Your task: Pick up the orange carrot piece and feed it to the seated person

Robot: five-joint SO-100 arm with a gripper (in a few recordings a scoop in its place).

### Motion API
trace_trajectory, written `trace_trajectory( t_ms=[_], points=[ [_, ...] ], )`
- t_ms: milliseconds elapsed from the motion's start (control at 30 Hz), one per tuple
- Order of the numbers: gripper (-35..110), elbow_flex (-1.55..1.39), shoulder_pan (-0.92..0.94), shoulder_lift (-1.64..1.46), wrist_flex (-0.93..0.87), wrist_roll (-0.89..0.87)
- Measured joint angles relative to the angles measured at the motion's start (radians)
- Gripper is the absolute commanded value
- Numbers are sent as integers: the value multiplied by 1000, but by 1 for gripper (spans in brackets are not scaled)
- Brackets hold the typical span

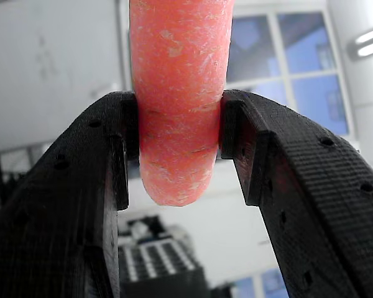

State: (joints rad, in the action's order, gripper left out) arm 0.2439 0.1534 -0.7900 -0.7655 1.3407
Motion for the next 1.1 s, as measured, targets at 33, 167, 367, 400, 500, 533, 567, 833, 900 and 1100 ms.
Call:
trace_trajectory(
  t_ms=[33, 167, 367, 400, 500, 533, 567, 833, 900, 1100],
  points=[
    [-3, 0, -5, 0, 0, 0],
    [-3, 0, -17, 0, 0, 0],
    [-3, 0, -52, 0, 0, 0],
    [-3, 0, -52, 0, 0, 0],
    [-3, 0, -41, 0, 0, 0],
    [-3, 0, -38, 0, 0, 0],
    [-3, 0, -38, 0, 0, 0],
    [-3, 0, -55, 0, 0, -2],
    [-3, 0, -67, 0, 0, -3],
    [-3, 0, -89, 0, 0, 11]
  ],
)
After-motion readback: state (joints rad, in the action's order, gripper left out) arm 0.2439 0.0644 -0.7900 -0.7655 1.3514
